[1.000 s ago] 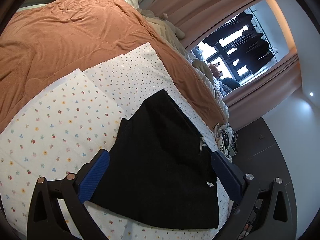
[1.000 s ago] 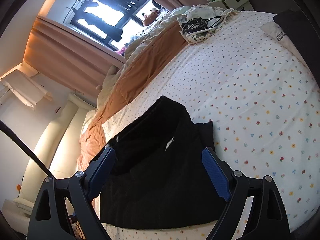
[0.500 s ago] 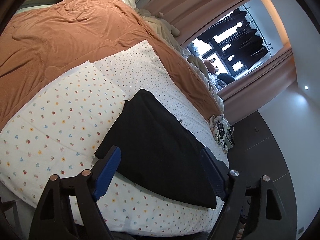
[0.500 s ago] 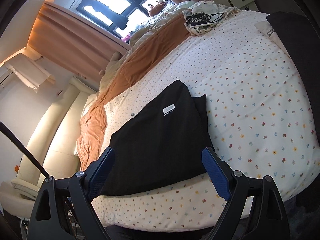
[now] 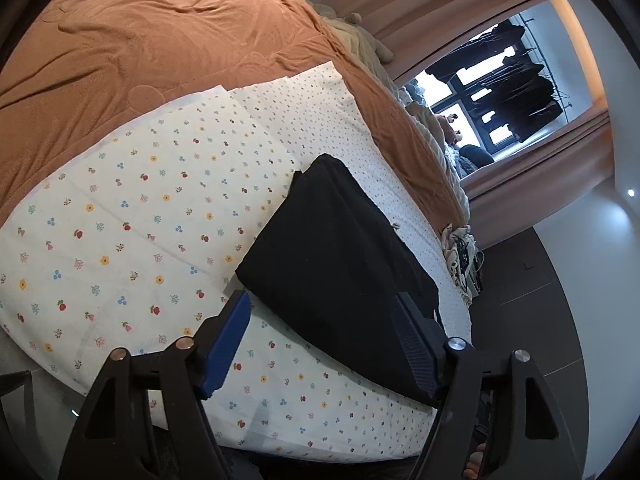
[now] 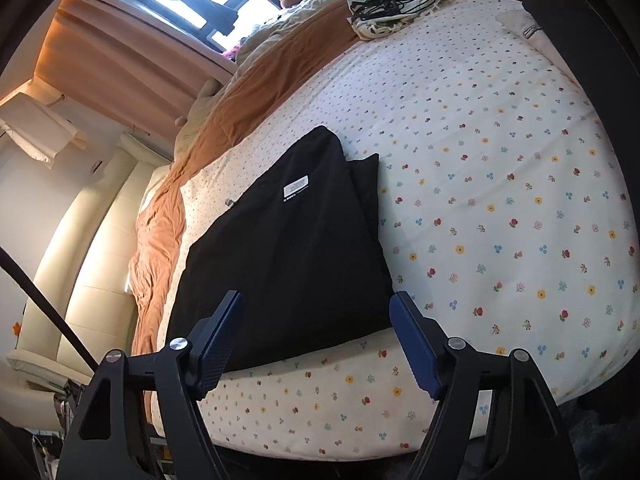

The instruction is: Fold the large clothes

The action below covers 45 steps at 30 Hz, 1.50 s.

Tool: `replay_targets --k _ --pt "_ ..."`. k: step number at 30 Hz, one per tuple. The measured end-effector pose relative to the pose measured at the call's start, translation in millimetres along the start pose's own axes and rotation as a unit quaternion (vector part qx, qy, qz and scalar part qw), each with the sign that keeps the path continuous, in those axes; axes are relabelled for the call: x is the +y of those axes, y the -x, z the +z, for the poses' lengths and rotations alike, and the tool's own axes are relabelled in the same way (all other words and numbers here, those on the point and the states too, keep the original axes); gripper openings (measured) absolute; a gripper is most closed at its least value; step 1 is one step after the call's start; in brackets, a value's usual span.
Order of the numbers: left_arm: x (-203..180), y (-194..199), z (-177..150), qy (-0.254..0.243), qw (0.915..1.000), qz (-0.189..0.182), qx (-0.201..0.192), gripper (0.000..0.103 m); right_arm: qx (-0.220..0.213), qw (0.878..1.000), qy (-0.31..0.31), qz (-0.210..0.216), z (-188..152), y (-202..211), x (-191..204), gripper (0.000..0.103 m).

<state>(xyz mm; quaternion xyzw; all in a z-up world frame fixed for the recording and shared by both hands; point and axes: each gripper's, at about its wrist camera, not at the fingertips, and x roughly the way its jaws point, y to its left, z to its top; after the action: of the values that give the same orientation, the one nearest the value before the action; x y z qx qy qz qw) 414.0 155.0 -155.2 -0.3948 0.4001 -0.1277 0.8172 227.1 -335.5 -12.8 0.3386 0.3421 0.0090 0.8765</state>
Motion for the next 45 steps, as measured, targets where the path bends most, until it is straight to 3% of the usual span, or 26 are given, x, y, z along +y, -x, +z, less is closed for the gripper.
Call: replay_targets --k 4,10,16,19,23,25,27,28,30,39,45 --pt "9 -23 6 0.011 0.9998 0.012 0.008 0.072 0.015 1.0 -0.004 -0.011 12 -27 -2 0.07" --pt "18 -59 16 0.02 0.9991 0.03 0.024 0.072 0.04 0.999 -0.006 -0.015 25 -63 -5 0.058" --pt "24 -81 23 0.022 0.9981 0.046 0.034 0.071 0.059 0.998 -0.007 -0.019 33 -89 -4 0.058" --pt "28 -89 26 0.022 0.9976 0.051 0.042 0.063 0.059 0.998 -0.008 -0.019 36 -98 -4 0.039" --pt "33 -104 31 0.019 0.997 0.054 0.053 0.062 0.049 0.999 0.003 -0.013 39 -99 -1 0.016" --pt "34 -113 33 0.019 0.9964 0.054 0.063 0.061 0.048 0.999 0.002 0.001 39 -98 -2 0.015" --pt "33 -121 33 0.017 0.9958 0.053 0.073 0.051 0.052 0.999 0.005 -0.003 38 -100 -5 0.014" --pt "31 -124 32 0.01 0.9952 0.061 0.076 0.051 0.052 0.999 0.008 -0.004 37 -100 -6 0.008" --pt "28 -127 32 -0.002 0.9951 0.064 0.076 0.035 0.047 0.999 0.012 0.0 34 -98 -7 0.001" --pt "15 -124 37 -0.018 0.9952 0.063 0.073 0.032 0.031 0.999 -0.01 0.006 12 -76 -18 0.0" --pt "30 -128 36 0.018 0.9939 0.061 0.09 0.032 0.034 0.999 -0.008 0.001 7 -71 -20 0.0"
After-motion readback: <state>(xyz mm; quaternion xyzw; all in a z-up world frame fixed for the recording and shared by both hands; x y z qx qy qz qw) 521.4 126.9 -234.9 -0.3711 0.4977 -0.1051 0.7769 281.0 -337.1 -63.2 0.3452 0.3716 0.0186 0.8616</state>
